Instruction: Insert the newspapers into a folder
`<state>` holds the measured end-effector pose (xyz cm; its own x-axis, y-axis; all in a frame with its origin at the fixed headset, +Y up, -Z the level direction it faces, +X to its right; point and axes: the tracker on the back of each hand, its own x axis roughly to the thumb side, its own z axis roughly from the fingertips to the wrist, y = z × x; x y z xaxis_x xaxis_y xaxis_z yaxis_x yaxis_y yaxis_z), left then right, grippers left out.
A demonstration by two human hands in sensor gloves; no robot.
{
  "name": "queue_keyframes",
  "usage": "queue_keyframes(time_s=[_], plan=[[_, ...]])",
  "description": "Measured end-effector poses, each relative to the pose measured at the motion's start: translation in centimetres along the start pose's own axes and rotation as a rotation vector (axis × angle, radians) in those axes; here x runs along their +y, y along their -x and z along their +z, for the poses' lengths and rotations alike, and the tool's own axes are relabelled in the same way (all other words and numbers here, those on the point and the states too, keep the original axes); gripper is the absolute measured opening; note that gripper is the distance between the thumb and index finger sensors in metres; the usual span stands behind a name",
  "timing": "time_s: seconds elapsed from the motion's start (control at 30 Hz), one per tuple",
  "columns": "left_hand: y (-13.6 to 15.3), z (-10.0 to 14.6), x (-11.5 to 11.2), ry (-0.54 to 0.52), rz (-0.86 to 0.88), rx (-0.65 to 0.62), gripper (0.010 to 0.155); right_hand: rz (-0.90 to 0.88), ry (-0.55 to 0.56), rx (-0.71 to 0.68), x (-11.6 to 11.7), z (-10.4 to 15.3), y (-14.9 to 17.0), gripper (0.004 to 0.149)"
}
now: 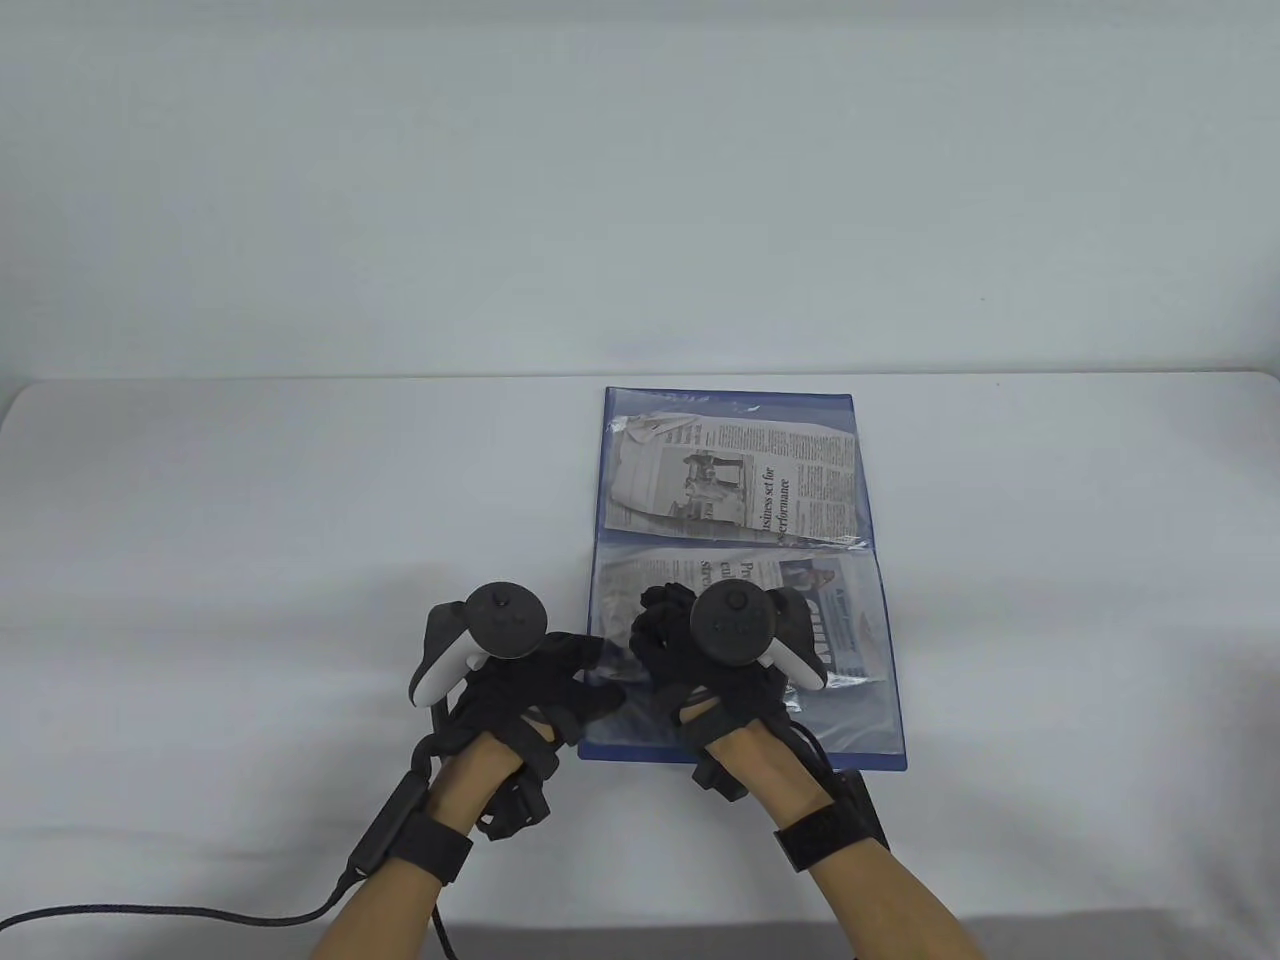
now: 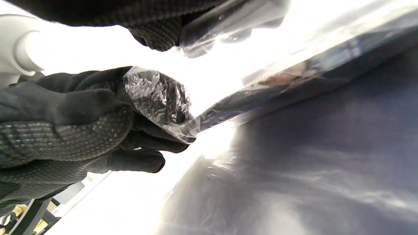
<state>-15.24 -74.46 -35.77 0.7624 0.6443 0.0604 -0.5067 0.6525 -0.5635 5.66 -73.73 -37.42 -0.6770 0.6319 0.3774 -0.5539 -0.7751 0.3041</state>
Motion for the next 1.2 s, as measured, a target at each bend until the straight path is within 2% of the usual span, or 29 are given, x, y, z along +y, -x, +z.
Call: queue_keyframes(time_s=[0.07,0.1,0.2,0.33,0.4,0.47,0.57,0.6,0.8,0.9,1.0,1.1,1.2], plan=[[-0.2,0.0,-0.1,-0.079,-0.034,0.032,0.048,-0.008,-0.006,-0.002,0.2,0.0,0.1,0.037],[-0.3,0.0,-0.1,-0.154,-0.033,0.050,0.040,-0.011,-0.017,-0.004,0.2,0.0,0.2,0.037],[-0.5,-0.6,0.0,-0.186,-0.025,0.092,0.040,-0.019,-0.021,-0.024,-0.4,-0.1,0.4,0.037],[-1.3,-0.8,0.5,-0.256,0.118,0.025,0.040,-0.045,0.006,-0.033,-1.9,0.2,0.6,0.038],[-1.7,-0.8,0.8,-0.287,0.125,0.029,0.039,-0.095,0.016,-0.045,-2.6,0.4,0.4,0.040],[-1.6,-1.0,1.4,-0.315,0.179,0.042,0.039,-0.140,0.099,-0.093,-4.2,1.0,-0.4,0.045],[-0.6,-1.7,2.4,-0.302,0.427,0.051,0.041,-0.147,0.237,-0.154,-6.7,2.4,-2.0,0.052],[-0.3,-2.0,3.0,-0.302,0.532,0.063,0.041,-0.131,0.317,-0.174,-7.8,3.4,-2.7,0.052],[0.3,-4.6,5.8,-0.273,0.955,0.050,0.042,-0.139,0.483,-0.232,-11.1,5.8,-3.1,0.051],[-0.1,-6.2,6.8,-0.256,1.048,0.052,0.042,-0.199,0.488,-0.214,-11.4,5.8,-2.4,0.050],[-0.5,-7.9,7.6,-0.311,1.099,0.037,0.042,-0.233,0.485,-0.194,-11.6,5.8,-1.6,0.050],[-0.5,-9.5,7.8,-0.275,1.143,0.043,0.043,-0.257,0.493,-0.179,-11.9,5.8,-1.1,0.050],[-0.4,-11.3,7.6,-0.219,1.201,-0.022,0.047,-0.246,0.489,-0.113,-11.9,5.8,-0.7,0.047]])
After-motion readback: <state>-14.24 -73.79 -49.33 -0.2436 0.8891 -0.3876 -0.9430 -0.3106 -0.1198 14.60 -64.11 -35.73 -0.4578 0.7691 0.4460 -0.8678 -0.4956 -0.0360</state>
